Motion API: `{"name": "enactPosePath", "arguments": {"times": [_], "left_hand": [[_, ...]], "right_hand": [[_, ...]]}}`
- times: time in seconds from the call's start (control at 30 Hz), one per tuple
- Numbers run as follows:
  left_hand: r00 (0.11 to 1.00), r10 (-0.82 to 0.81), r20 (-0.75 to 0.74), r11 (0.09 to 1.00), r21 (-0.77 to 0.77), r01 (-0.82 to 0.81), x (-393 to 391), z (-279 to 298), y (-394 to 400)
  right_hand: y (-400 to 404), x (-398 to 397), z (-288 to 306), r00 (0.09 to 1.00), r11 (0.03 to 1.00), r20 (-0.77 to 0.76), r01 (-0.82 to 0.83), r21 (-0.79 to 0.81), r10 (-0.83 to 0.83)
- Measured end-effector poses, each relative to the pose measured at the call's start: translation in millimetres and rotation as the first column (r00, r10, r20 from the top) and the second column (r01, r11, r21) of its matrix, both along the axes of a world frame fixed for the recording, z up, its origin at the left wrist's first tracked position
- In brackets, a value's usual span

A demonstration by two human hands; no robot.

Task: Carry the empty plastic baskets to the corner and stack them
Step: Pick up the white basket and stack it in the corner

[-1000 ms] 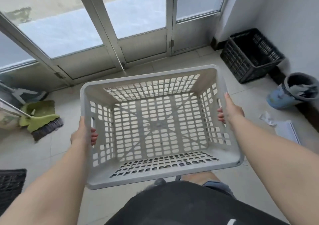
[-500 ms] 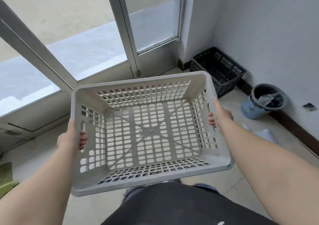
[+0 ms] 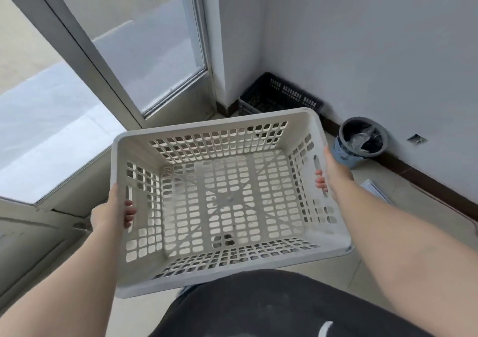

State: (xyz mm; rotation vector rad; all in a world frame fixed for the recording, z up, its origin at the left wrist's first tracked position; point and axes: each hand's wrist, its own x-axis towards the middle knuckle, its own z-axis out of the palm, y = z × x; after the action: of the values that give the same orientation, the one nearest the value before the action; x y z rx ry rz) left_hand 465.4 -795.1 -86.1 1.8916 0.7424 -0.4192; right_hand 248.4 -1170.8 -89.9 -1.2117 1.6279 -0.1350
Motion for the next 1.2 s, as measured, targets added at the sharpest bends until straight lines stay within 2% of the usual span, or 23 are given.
{"name": "enactPosePath", "arguments": {"times": [0.2,0.47,0.67,1.0,1.2], "left_hand": [[0.991,-0.131,-0.005,0.991,-0.004,0.131,101.5,12.9,-71.6],[0.966,-0.258,0.028,0.966,-0.009,0.258,197.4,11.6,-172.2],[0.96,-0.275,0.05,0.962,0.025,0.274,250.2,8.5,-252.3],[0.908,-0.416,0.045,0.909,0.047,0.414,327.8,11.5,-378.8],[0.863,-0.505,0.02,0.862,0.058,0.503,386.7,-8.6,-476.7]], "right_hand": [[-33.8,54.2,9.0,0.992,0.992,0.012,0.124,-0.01,-0.124],[-98.6,104.9,1.1,0.966,0.966,0.018,0.259,-0.023,-0.258],[-165.0,148.3,-18.6,0.955,0.955,0.009,0.296,0.003,-0.296],[-266.3,200.0,-14.5,0.926,0.926,0.014,0.377,0.009,-0.377],[-324.7,228.9,-23.4,0.9,0.901,-0.034,0.434,-0.012,-0.434]]}}
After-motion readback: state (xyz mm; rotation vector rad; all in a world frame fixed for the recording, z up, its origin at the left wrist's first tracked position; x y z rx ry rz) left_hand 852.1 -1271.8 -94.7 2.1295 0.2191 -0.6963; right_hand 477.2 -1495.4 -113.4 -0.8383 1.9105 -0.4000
